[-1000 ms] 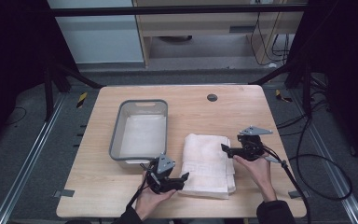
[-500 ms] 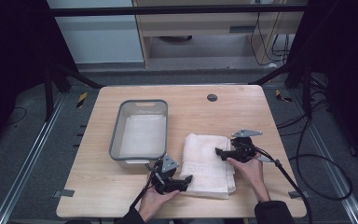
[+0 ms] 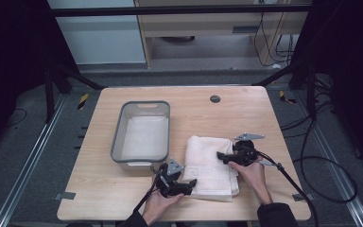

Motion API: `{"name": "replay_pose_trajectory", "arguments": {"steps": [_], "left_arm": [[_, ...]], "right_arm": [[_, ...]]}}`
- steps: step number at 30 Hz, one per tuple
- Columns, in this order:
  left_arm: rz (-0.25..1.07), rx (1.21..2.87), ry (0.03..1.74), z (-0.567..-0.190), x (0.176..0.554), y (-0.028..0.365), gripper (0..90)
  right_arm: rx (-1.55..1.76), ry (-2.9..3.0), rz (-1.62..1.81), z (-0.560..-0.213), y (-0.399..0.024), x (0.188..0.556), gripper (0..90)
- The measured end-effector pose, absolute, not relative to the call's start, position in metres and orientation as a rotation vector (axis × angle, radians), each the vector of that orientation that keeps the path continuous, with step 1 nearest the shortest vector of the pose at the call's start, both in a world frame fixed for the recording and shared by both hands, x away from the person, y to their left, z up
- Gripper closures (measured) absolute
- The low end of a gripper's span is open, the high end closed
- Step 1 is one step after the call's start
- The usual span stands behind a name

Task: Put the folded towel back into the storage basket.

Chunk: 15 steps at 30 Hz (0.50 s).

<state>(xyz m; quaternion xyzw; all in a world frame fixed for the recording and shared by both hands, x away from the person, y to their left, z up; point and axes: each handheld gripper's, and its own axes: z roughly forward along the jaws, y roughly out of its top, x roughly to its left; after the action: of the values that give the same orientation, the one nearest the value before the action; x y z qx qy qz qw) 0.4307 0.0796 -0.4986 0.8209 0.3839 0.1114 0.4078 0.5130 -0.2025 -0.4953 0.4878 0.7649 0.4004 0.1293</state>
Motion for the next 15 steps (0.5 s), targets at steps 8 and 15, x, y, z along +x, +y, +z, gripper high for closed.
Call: {"name": "replay_pose_trajectory", "arguments": {"steps": [8, 15], "left_arm": [[0.216, 2.077, 0.98, -0.5012, 0.4355, 0.0787, 27.0], [0.189, 2.086, 0.955, -0.5021, 0.4361, 0.0762, 32.6]], "right_arm": [[1.48, 2.242, 1.169, -0.4987, -0.2016, 0.5153, 23.1], [1.514, 2.259, 1.202, -0.4998, -0.2023, 0.5166, 30.0]]}}
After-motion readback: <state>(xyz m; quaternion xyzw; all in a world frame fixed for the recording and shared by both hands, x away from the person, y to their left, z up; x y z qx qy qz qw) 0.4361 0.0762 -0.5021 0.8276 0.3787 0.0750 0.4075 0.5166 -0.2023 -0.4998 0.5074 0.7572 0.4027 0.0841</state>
